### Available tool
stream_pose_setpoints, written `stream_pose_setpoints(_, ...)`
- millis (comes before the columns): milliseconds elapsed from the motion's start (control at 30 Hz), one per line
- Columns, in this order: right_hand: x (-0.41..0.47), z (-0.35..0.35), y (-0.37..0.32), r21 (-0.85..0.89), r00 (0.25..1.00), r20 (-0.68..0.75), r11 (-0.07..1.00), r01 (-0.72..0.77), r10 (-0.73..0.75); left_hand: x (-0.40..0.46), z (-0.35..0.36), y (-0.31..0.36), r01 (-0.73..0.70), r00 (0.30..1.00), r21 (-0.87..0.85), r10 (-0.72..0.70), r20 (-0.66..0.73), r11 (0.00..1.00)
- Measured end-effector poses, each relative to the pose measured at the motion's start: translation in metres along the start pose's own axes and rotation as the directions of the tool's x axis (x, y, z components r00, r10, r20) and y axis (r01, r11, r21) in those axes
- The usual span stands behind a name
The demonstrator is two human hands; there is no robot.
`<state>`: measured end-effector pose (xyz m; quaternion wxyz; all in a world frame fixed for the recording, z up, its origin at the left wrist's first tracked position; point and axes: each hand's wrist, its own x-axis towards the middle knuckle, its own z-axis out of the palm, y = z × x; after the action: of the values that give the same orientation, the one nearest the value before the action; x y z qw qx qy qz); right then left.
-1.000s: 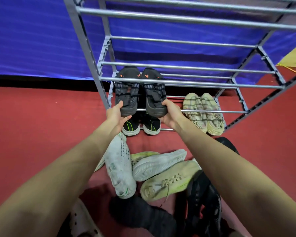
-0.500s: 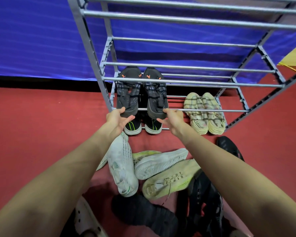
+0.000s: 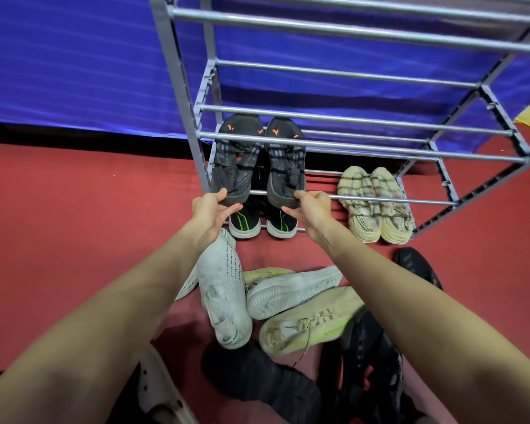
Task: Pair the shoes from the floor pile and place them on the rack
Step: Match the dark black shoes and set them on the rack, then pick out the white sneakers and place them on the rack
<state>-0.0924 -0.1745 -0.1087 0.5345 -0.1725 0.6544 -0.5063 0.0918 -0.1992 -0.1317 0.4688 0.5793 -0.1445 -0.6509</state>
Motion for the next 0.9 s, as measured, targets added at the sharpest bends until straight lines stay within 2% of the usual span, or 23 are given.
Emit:
stream_pose_setpoints(367, -0.008, 0.024, 0.015, -0.009, 0.998, 0.063, 1.000, -0.026, 0.026, -0.010, 0.004, -0.006, 0.024, 1.000, -0.031, -0.024, 0.005, 0.999)
stream_pose_setpoints(567, -0.008, 0.017, 0.012, -0.111, 0.999, 0.051, 0.994, -0.001, 0.006, -0.015, -0.001, -0.006, 0.038, 0.996, 0.255, -0.056, 0.062, 0.966)
stream_pose_setpoints(667, -0.003, 0.007, 0.014, -0.287, 0.998, 0.055, 0.958, 0.029, -0.013, -0.023, -0.006, -0.011, 0.009, 1.000, 0.441, -0.013, 0.007, 0.898)
stream_pose_setpoints(733, -0.002, -0.011, 0.021, -0.449, 0.998, 0.021, 0.891, 0.065, -0.062, -0.032, -0.014, -0.022, -0.037, 0.994, 0.561, 0.090, -0.068, 0.827)
stream_pose_setpoints(800, -0.010, -0.038, 0.035, -0.563, 0.996, 0.001, 0.823, 0.072, -0.086, -0.039, -0.025, -0.040, -0.074, 0.976, 0.741, 0.201, -0.083, 0.667)
stream_pose_setpoints(833, -0.017, -0.053, 0.044, -0.599, 0.997, -0.005, 0.798, 0.063, -0.083, -0.045, -0.030, -0.050, -0.073, 0.974, 0.809, 0.217, -0.068, 0.583)
stream_pose_setpoints(900, -0.035, -0.084, 0.062, -0.674, 0.998, -0.007, 0.738, 0.042, -0.063, -0.061, -0.034, -0.067, -0.064, 0.974, 0.875, 0.219, -0.049, 0.480)
